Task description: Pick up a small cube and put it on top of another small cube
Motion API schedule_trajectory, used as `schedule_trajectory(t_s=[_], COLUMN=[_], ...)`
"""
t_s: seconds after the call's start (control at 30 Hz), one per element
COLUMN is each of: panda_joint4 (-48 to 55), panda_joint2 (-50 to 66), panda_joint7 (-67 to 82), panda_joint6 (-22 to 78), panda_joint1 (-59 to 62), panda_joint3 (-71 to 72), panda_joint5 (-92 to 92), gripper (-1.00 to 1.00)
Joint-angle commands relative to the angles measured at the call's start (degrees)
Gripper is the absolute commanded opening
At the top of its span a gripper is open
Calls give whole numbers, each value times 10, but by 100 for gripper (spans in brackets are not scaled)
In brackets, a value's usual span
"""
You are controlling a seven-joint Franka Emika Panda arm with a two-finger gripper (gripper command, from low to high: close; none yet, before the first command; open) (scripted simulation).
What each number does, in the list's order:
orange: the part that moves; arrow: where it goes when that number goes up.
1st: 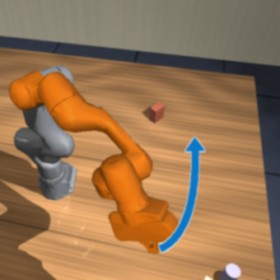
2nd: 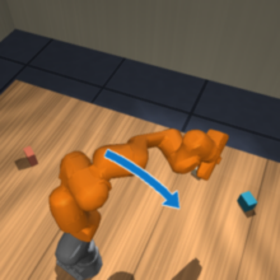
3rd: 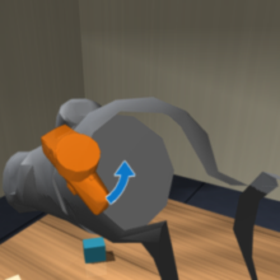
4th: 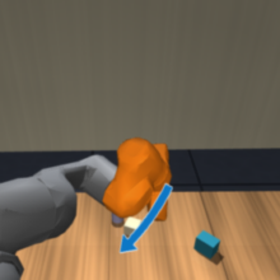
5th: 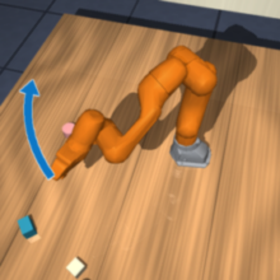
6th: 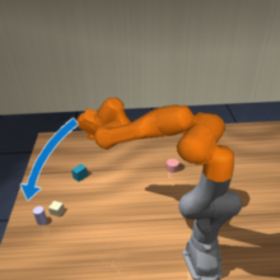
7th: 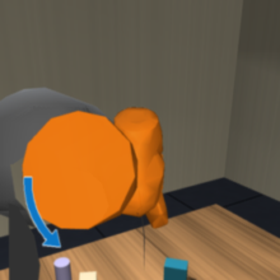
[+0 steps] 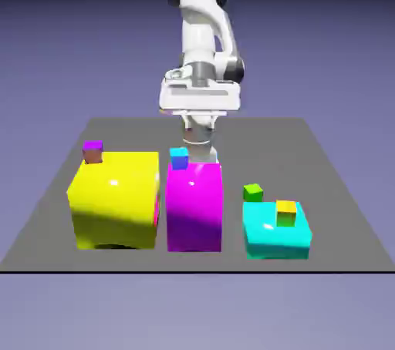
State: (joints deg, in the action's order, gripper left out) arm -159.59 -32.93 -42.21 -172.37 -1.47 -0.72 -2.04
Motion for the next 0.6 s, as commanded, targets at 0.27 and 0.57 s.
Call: schedule_trajectory(t_s=[0.27,0.57], panda_joint4=[-27,-63], panda_joint2=[65,134], panda_joint7=[-154,-316], panda_joint6=[59,113], panda_joint1=[-11,-19], panda_joint3=[130,270], panda_joint5=[-224,-449], gripper=[0,0])
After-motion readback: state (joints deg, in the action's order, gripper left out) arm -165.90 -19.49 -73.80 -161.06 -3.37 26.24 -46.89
